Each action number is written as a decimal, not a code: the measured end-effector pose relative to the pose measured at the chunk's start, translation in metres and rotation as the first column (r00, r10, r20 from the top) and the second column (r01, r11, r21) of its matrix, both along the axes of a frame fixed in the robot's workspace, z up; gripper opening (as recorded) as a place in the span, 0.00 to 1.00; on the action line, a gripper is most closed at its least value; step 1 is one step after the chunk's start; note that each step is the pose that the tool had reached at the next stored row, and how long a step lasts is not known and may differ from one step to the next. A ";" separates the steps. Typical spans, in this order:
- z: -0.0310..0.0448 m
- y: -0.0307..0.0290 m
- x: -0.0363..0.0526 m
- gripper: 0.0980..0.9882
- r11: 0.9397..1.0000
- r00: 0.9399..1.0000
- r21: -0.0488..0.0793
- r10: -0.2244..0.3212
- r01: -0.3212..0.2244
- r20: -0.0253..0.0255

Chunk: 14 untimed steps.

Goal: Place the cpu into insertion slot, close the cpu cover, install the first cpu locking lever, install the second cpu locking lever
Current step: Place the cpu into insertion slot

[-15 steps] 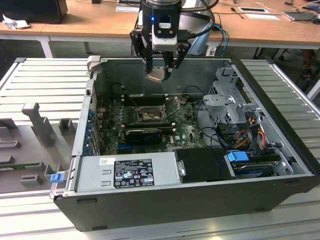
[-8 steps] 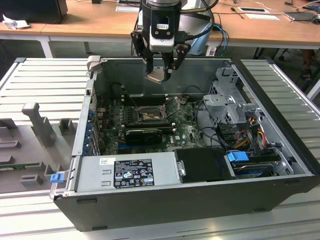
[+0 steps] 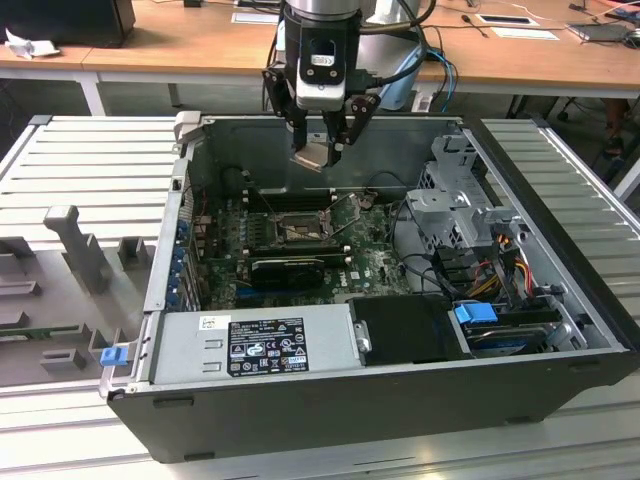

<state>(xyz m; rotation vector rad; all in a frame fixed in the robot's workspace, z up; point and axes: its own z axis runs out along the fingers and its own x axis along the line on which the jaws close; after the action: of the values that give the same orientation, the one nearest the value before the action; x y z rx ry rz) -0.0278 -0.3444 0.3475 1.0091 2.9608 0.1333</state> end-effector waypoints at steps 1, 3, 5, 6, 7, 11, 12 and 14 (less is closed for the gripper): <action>-0.0001 0.0000 0.0000 0.48 1.000 1.000 0.000 -0.011 0.011 0.000; -0.0002 0.0000 0.0000 0.48 1.000 1.000 -0.001 -0.029 0.029 0.000; -0.0004 0.0000 0.0000 0.48 0.999 0.999 -0.001 -0.047 0.047 0.000; -0.0006 0.0000 0.0000 0.48 0.998 0.998 -0.001 -0.056 0.056 0.000; -0.0006 0.0000 0.0000 0.48 0.998 0.998 0.000 -0.061 0.061 0.000; -0.0008 0.0000 0.0000 0.48 0.996 0.996 -0.001 -0.087 0.087 0.000; -0.0009 0.0000 0.0000 0.48 0.996 0.996 0.000 -0.094 0.094 0.000; -0.0010 0.0000 0.0000 0.48 0.994 0.994 -0.001 -0.107 0.107 0.000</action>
<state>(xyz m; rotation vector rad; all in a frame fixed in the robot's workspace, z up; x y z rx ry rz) -0.0278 -0.3444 0.3465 1.1642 2.8982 0.1312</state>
